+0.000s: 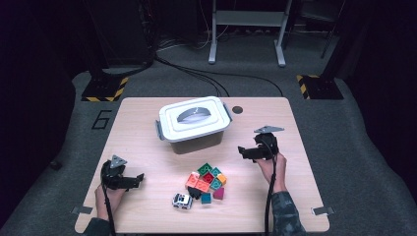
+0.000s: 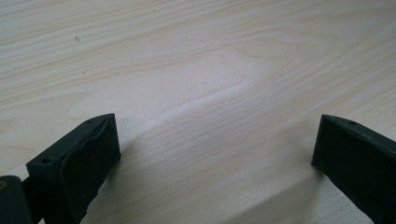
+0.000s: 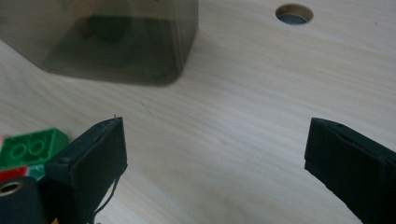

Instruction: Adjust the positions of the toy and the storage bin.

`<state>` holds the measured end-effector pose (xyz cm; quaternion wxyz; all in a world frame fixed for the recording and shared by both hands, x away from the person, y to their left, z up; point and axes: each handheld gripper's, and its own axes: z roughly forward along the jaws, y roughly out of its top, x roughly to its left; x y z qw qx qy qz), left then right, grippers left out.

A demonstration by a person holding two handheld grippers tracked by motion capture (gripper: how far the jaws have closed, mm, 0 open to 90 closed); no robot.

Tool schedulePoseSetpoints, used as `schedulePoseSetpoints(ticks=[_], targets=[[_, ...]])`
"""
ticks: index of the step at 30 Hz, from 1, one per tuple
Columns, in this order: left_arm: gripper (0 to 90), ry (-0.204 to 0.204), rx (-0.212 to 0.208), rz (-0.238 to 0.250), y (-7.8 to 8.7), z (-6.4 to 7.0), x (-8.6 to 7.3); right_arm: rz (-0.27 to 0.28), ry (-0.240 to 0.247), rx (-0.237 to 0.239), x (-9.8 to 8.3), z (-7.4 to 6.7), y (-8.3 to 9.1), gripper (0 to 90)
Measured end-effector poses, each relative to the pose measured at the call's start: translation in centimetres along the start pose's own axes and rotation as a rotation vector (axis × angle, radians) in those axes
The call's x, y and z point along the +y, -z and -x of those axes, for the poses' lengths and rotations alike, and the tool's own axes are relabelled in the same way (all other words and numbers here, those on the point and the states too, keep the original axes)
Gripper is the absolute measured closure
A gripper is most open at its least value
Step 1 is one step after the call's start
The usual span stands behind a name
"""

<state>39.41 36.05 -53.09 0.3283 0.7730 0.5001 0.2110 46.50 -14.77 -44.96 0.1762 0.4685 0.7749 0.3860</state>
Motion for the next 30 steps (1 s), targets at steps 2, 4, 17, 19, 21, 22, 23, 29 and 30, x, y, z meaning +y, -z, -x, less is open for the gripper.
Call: schedulePoseSetpoints(ticks=[2,4,17,19,21,22,23,29,30], targets=[[0.6,-0.001,0.002,0.0,0.0,0.0,0.0,0.015,0.003,0.009,1.1,0.1,-0.2,6.4],[0.6,-0.011,0.001,-0.008,0.1,-0.1,0.0,0.04,-0.008,0.02,2.1,0.3,-0.3,10.7],[0.6,-0.008,0.004,0.003,0.0,0.0,0.0,0.092,-0.037,0.019,8.2,0.9,-2.1,52.6],[0.6,-0.005,0.002,0.001,0.0,0.0,0.0,0.087,-0.049,0.021,9.0,1.0,-2.8,58.7],[0.6,-0.006,0.004,0.002,0.0,0.0,0.0,0.084,-0.032,0.01,9.9,0.9,-3.7,64.9],[0.6,-0.007,0.005,0.003,0.0,0.0,0.0,0.08,-0.034,0.016,10.2,0.9,-4.0,66.3],[0.6,-0.007,0.005,0.003,0.0,0.0,0.0,0.08,-0.034,0.016,10.2,0.9,-4.0,66.3],[0.6,-0.005,0.004,0.001,0.0,0.0,0.0,0.056,-0.011,0.02,11.8,1.1,-5.8,74.7],[0.7,-0.005,0.004,0.001,0.0,0.0,0.0,0.056,-0.011,0.02,11.8,1.1,-5.8,74.7]])
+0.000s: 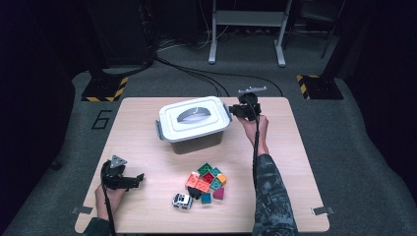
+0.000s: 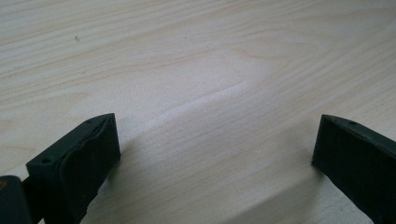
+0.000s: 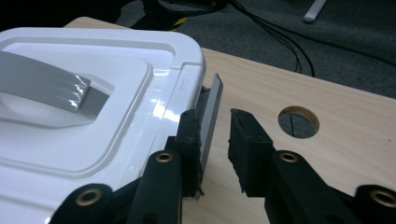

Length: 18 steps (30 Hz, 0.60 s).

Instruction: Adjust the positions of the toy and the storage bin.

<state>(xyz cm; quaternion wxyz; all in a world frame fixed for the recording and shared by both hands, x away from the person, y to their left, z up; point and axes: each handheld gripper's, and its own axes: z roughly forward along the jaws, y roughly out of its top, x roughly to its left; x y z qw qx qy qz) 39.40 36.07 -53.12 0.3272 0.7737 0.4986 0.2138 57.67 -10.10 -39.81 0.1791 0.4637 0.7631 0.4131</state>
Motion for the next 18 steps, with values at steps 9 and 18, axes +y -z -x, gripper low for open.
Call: schedulePoseSetpoints(ticks=[9,18], targets=[[0.6,0.0,0.0,0.0,0.0,0.0,0.0,-0.075,-0.019,0.016,0.5,-0.3,-1.9,80.9],[0.7,0.0,0.0,-0.004,0.0,0.0,0.0,-0.061,-0.055,-0.036,0.3,-0.4,-2.0,85.1]])
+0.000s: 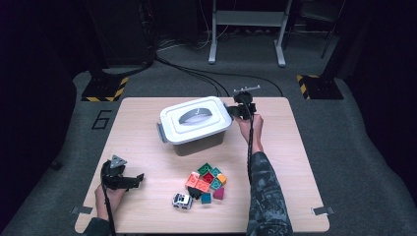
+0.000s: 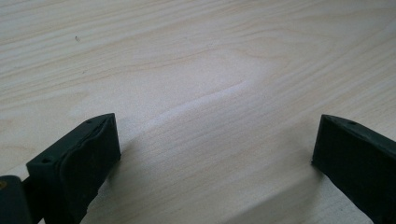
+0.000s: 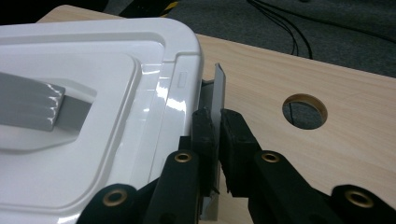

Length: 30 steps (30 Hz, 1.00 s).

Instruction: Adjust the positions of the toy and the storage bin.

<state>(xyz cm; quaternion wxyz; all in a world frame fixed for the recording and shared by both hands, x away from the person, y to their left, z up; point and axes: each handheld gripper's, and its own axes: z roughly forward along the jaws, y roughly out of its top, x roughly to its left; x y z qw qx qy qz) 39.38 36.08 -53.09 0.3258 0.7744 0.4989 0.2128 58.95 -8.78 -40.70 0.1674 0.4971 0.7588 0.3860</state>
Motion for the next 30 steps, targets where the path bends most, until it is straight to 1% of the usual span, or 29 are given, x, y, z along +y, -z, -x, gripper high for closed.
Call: schedulePoseSetpoints(ticks=[1,3,5,7,11,12,13,14,15,16,17,19,20,21,22,25,27,29,30], targets=[[0.7,0.0,0.0,0.001,0.0,0.0,0.0,-0.005,-0.019,-0.008,0.0,-0.1,0.2,85.3],[0.7,0.0,0.0,0.001,0.0,0.0,0.0,-0.014,-0.025,-0.039,-0.1,-0.1,0.6,85.5],[0.7,0.0,0.0,0.0,0.0,0.0,0.0,-0.012,-0.043,-0.053,-0.4,0.1,0.9,85.6],[0.7,0.0,0.0,0.0,0.0,0.0,0.0,-0.01,-0.064,-0.069,-0.7,0.3,1.3,85.6],[0.7,0.001,-0.001,0.0,0.0,0.0,0.0,-0.011,-0.09,-0.101,-1.3,0.6,2.1,85.6],[0.7,0.001,0.0,0.001,0.0,0.0,0.0,-0.008,-0.089,-0.108,-1.4,0.8,2.4,85.6],[0.7,0.001,0.0,0.001,0.0,0.0,0.0,-0.011,-0.106,-0.11,-1.6,1.0,2.6,85.6],[0.7,0.001,0.0,0.001,0.0,0.0,0.0,-0.011,-0.106,-0.11,-1.6,1.0,2.6,85.6],[0.7,0.001,0.0,0.001,0.0,0.0,0.0,-0.011,-0.115,-0.131,-2.0,1.2,3.2,85.6],[0.7,0.001,0.0,0.0,0.0,0.0,0.0,-0.009,-0.115,-0.136,-2.2,1.4,3.4,85.6],[0.7,0.001,0.0,0.001,0.0,0.0,0.0,-0.01,-0.129,-0.139,-2.3,1.6,3.7,85.5],[0.7,0.001,0.001,0.005,0.0,0.0,0.0,-0.01,-0.141,-0.156,-2.7,1.9,4.2,85.4],[0.7,0.0,0.002,0.008,-0.1,0.0,0.0,-0.01,-0.154,-0.156,-2.9,2.1,4.5,85.3],[0.7,0.0,0.001,0.007,-0.1,0.0,0.0,-0.009,-0.156,-0.154,-3.1,2.4,4.7,85.2],[0.7,0.0,0.001,0.007,0.0,0.0,0.0,-0.009,-0.167,-0.16,-3.2,2.4,4.9,85.0],[0.7,0.0,0.002,0.008,-0.1,0.0,0.0,-0.001,-0.162,-0.157,-3.7,2.8,5.4,84.7],[0.7,0.001,0.0,0.005,0.0,0.0,0.0,-0.003,-0.177,-0.16,-4.2,3.0,6.0,84.3],[0.7,0.001,0.0,0.005,0.0,0.0,0.0,-0.005,-0.179,-0.162,-4.3,3.1,6.1,84.0],[0.7,0.001,0.0,0.005,0.0,0.0,0.0,-0.004,-0.174,-0.154,-4.5,3.3,6.5,82.8]])
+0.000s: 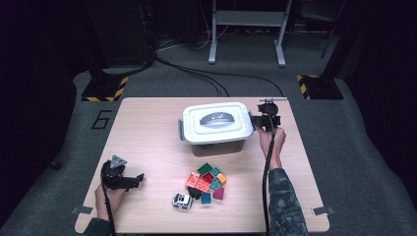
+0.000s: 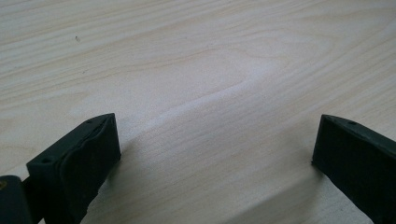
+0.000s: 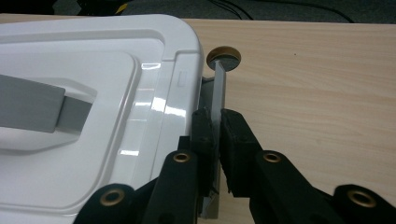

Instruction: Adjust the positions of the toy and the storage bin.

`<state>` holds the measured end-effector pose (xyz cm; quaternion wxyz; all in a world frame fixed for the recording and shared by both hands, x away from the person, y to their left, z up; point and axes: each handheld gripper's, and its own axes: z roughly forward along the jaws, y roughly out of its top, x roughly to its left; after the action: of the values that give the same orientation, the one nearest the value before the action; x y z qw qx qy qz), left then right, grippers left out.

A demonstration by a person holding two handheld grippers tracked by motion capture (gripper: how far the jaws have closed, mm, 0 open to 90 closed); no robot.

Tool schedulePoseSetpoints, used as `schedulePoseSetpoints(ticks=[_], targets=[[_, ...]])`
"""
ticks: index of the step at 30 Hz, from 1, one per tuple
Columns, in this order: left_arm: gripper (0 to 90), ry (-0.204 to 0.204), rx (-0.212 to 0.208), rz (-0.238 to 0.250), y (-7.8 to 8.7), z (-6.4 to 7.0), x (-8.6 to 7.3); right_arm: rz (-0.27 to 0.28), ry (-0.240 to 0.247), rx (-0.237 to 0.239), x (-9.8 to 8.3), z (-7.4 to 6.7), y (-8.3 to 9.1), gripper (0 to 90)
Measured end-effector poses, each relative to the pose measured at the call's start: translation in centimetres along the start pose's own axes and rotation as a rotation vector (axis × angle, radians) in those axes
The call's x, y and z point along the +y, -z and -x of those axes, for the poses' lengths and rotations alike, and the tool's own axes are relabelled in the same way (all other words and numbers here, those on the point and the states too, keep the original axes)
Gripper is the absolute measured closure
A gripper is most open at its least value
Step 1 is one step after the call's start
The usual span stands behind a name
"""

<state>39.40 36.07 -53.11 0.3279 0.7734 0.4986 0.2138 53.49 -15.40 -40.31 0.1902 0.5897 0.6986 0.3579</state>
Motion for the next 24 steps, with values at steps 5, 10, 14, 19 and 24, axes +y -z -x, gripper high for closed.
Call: schedulePoseSetpoints(ticks=[5,10,14,19,24], targets=[[0.8,0.0,0.0,0.0,0.0,0.0,0.0,-0.002,0.026,0.0,-0.3,0.6,1.0,64.4],[0.9,0.0,0.0,-0.012,0.1,-0.1,0.0,0.035,0.124,0.075,0.2,0.5,3.0,39.5],[0.9,0.001,-0.001,-0.012,0.1,-0.1,0.0,0.03,0.178,0.117,0.6,-0.4,3.5,31.5],[1.0,0.002,-0.001,-0.012,0.1,-0.1,0.0,-0.002,0.295,0.182,0.9,-2.3,2.7,31.2],[1.0,0.002,-0.001,-0.012,0.1,-0.1,0.0,-0.019,0.394,0.255,1.5,-4.4,1.3,35.4]])
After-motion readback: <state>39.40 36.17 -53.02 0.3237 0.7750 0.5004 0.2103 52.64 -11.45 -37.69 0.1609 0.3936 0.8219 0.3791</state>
